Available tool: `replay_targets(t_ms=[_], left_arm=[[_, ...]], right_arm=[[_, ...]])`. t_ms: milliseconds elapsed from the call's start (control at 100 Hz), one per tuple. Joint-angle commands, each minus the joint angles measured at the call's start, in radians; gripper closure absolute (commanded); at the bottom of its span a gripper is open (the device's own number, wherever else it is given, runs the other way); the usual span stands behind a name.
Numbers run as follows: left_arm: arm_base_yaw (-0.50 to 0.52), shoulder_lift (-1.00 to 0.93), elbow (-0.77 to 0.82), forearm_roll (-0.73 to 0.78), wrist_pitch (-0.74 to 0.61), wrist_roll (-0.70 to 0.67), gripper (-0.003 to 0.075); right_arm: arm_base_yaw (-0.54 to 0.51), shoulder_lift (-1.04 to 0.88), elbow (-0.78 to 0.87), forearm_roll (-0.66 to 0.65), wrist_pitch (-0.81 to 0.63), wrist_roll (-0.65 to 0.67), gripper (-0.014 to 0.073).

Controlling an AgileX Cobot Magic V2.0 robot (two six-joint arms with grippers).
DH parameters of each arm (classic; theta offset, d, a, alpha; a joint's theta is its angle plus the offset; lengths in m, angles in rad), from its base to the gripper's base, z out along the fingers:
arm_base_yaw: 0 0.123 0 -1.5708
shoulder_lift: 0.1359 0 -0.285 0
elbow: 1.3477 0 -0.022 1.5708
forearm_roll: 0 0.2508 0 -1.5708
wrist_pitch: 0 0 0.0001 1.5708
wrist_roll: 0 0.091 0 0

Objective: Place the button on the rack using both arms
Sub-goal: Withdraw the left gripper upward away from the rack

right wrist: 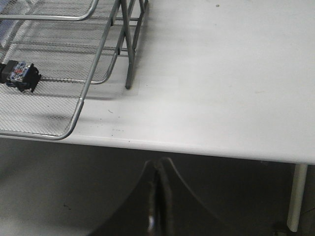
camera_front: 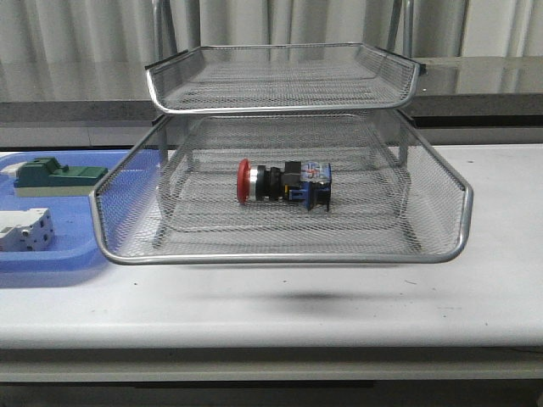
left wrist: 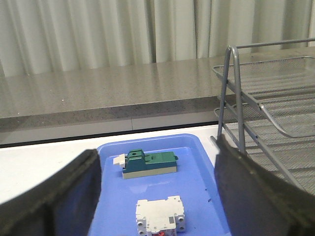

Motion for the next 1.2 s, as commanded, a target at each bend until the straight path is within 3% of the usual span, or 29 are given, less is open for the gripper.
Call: replay_targets(t_ms=[0,120,340,660,860,1030,1190], left_arm=[[0.002,0.008,-0.024,-0.013,-0.075,-0.014,0.027],[0.002,0.008,-0.024,-0.013,-0.075,-0.014,0.0403],[0.002,0.008,-0.024,-0.013,-0.075,-0.014,0.0743],[0.002,0.008,-0.024,-0.013,-0.075,-0.014,0.074],[0.002,0.008,-0.024,-0.013,-0.075,-0.014,0.074],[0.002,0.008,-0.024,-0.013,-0.075,-0.014,0.074],[0.002,0.008,-0.024,-0.013,-0.075,-0.014,0.074]], right_arm=[[-0.008,0.011,-0.033,-0.004,-0.062,0.0,0.0663],[-0.008,0.011,-0.033,-0.004,-0.062,0.0,0.0663],[-0.008,0.011,-0.033,-0.003,-0.062,0.0,0.0663],[-0.008,0.011,-0.03,0.009,-0.073,0.0,0.0663],[-0.008,0.04,-0.03,0.03,-0.187,0.0,0.0663],[-0.006,0.167,-0.033,0.085,-0.202,-0.117,0.0663],[-0.004,0.313,-0.033,0.247,-0.211,-0.308,0.0663]])
